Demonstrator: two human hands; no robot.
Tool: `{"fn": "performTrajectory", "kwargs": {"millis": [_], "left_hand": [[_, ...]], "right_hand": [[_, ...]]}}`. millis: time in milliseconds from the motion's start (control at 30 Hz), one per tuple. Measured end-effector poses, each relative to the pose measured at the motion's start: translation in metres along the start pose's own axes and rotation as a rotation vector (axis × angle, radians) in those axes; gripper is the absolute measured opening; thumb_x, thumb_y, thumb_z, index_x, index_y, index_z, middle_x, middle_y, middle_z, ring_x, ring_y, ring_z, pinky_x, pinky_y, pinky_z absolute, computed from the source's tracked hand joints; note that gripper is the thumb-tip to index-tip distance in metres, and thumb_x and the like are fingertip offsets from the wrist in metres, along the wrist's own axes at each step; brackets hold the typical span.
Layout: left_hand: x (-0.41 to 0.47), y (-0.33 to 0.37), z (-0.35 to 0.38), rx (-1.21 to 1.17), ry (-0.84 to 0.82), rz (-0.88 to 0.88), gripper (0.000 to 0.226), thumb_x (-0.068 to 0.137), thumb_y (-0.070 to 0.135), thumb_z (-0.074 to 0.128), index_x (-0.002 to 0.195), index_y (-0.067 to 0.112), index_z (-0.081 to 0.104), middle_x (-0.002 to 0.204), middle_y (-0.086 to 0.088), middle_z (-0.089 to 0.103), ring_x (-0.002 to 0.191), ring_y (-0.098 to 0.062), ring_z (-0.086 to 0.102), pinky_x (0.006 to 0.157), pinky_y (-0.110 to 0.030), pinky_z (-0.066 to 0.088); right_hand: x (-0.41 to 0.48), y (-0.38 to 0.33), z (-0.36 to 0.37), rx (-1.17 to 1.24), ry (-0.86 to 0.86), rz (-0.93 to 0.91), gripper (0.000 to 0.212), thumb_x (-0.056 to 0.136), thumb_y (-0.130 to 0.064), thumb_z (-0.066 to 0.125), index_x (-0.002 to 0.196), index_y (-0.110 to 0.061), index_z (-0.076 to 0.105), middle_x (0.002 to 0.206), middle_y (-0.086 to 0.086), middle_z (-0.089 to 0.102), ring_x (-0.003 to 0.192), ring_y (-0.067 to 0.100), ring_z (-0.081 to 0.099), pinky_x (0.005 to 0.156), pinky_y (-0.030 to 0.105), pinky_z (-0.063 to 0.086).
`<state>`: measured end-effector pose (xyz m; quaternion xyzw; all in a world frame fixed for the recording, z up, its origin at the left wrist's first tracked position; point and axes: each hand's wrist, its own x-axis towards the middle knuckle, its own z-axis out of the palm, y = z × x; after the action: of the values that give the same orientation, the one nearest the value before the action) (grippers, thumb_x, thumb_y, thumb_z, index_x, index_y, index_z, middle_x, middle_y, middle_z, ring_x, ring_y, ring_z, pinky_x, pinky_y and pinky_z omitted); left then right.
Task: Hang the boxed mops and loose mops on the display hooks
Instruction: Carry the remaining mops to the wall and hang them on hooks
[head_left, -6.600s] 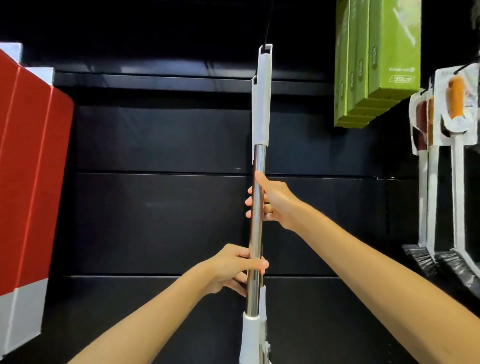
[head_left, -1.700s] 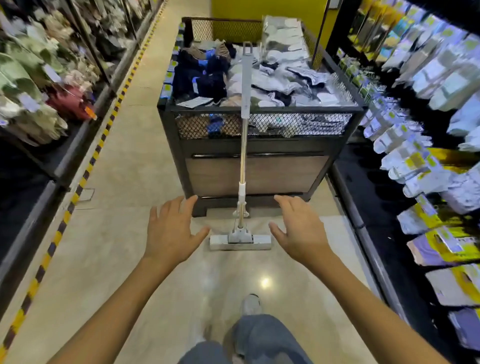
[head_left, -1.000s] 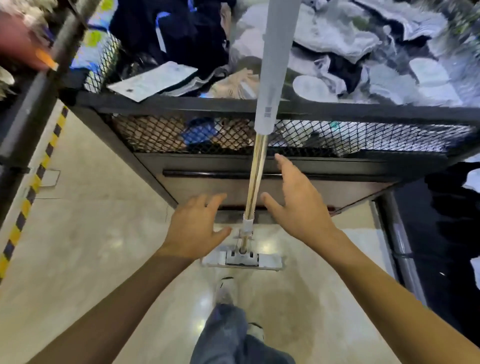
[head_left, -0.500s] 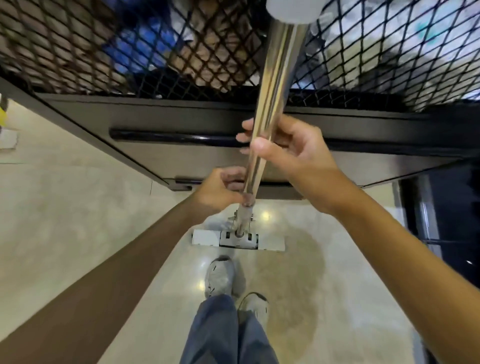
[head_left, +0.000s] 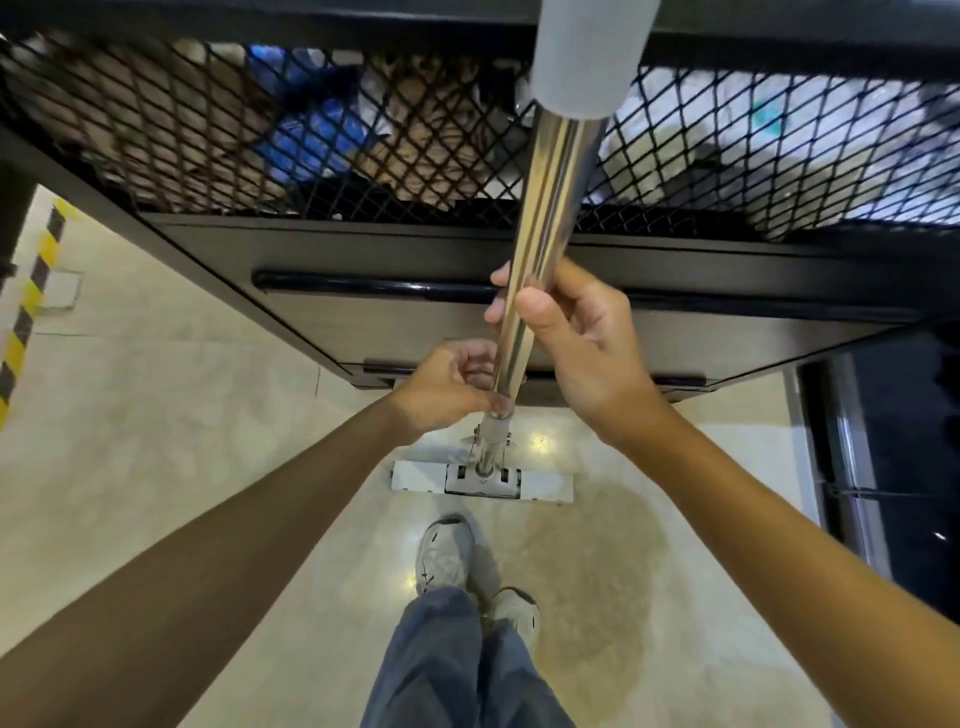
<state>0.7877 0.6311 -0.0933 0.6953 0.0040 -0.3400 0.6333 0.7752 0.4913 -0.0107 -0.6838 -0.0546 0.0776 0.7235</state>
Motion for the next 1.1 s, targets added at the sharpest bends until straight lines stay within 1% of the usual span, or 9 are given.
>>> {"fn": "performTrajectory", "kwargs": {"millis": [133, 300, 400, 467, 533, 600, 767, 933, 1100], "left_hand": [[-0.021, 0.018, 0.008, 0.032, -0.037, 0.045, 0.035, 0.071, -0.017, 0.069, 0.089, 0.013, 0.061, 0.089, -0.014, 0.062, 0.083, -0.018, 0.060, 0.078, -0.019, 0.053], [-0.061, 0.067, 0.016, 0.090, -0.107, 0.103, 0.040, 0.069, -0.006, 0.077, 0.089, 0.027, 0.066, 0.091, -0.021, 0.058, 0.087, -0.031, 0.054, 0.088, -0.055, 0.049], [-0.094, 0.109, 0.023, 0.126, -0.115, 0.188, 0.036, 0.065, 0.003, 0.078, 0.085, 0.032, 0.067, 0.090, -0.017, 0.055, 0.088, -0.028, 0.049, 0.090, -0.063, 0.042], [-0.117, 0.135, 0.026, 0.141, -0.121, 0.241, 0.037, 0.070, -0.005, 0.075, 0.087, 0.024, 0.062, 0.088, -0.014, 0.058, 0.087, -0.029, 0.051, 0.089, -0.057, 0.045], [-0.139, 0.160, 0.028, 0.175, -0.120, 0.297, 0.037, 0.075, -0.011, 0.070, 0.087, 0.022, 0.060, 0.084, -0.007, 0.061, 0.082, -0.025, 0.056, 0.081, -0.040, 0.050], [-0.161, 0.189, 0.028, 0.203, -0.118, 0.331, 0.036, 0.077, -0.011, 0.069, 0.089, 0.021, 0.059, 0.086, -0.005, 0.064, 0.081, -0.014, 0.062, 0.078, -0.025, 0.053], [-0.213, 0.271, 0.024, 0.238, -0.130, 0.417, 0.031, 0.081, -0.011, 0.064, 0.096, 0.015, 0.057, 0.088, -0.004, 0.065, 0.078, -0.003, 0.066, 0.068, -0.017, 0.053], [-0.262, 0.350, 0.012, 0.289, -0.088, 0.535, 0.033, 0.084, 0.002, 0.065, 0.108, 0.022, 0.057, 0.094, -0.004, 0.064, 0.089, -0.017, 0.066, 0.075, -0.032, 0.059], [-0.298, 0.410, -0.005, 0.319, 0.002, 0.614, 0.033, 0.084, 0.006, 0.066, 0.112, 0.020, 0.056, 0.097, -0.004, 0.066, 0.096, -0.024, 0.067, 0.083, -0.048, 0.057]], "right_hand": [[-0.014, -0.024, -0.002, -0.001, 0.005, -0.009, 0.029, 0.080, -0.041, 0.061, 0.098, -0.018, 0.060, 0.082, 0.001, 0.063, 0.082, 0.008, 0.062, 0.079, 0.025, 0.053], [-0.033, -0.081, 0.001, -0.005, 0.006, -0.063, 0.024, 0.080, -0.039, 0.059, 0.097, -0.022, 0.063, 0.080, -0.008, 0.066, 0.079, 0.005, 0.066, 0.075, 0.023, 0.054], [-0.041, -0.128, 0.007, -0.023, 0.010, -0.086, 0.030, 0.078, -0.041, 0.055, 0.096, -0.019, 0.063, 0.077, -0.005, 0.066, 0.076, 0.008, 0.065, 0.075, 0.029, 0.056], [-0.047, -0.163, 0.011, -0.041, 0.009, -0.095, 0.027, 0.078, -0.042, 0.058, 0.094, -0.019, 0.063, 0.073, -0.005, 0.067, 0.076, 0.012, 0.065, 0.078, 0.039, 0.055], [-0.053, -0.199, 0.015, -0.059, 0.006, -0.113, 0.016, 0.084, -0.034, 0.059, 0.090, -0.021, 0.064, 0.071, -0.005, 0.069, 0.074, 0.015, 0.064, 0.078, 0.043, 0.055], [-0.059, -0.237, 0.020, -0.077, -0.003, -0.145, 0.011, 0.089, -0.028, 0.057, 0.089, -0.019, 0.064, 0.072, -0.003, 0.069, 0.071, 0.015, 0.065, 0.074, 0.037, 0.056], [-0.062, -0.341, 0.036, -0.114, 0.003, -0.199, 0.017, 0.095, -0.025, 0.052, 0.090, -0.013, 0.063, 0.073, 0.004, 0.069, 0.059, 0.013, 0.067, 0.059, 0.025, 0.057], [-0.055, -0.439, 0.053, -0.161, 0.009, -0.291, 0.021, 0.095, -0.033, 0.051, 0.085, -0.019, 0.062, 0.072, 0.002, 0.071, 0.057, 0.018, 0.066, 0.056, 0.029, 0.052], [-0.043, -0.510, 0.074, -0.142, -0.008, -0.359, 0.030, 0.092, -0.041, 0.054, 0.094, -0.013, 0.065, 0.075, 0.001, 0.074, 0.064, 0.024, 0.069, 0.060, 0.031, 0.060]]}}
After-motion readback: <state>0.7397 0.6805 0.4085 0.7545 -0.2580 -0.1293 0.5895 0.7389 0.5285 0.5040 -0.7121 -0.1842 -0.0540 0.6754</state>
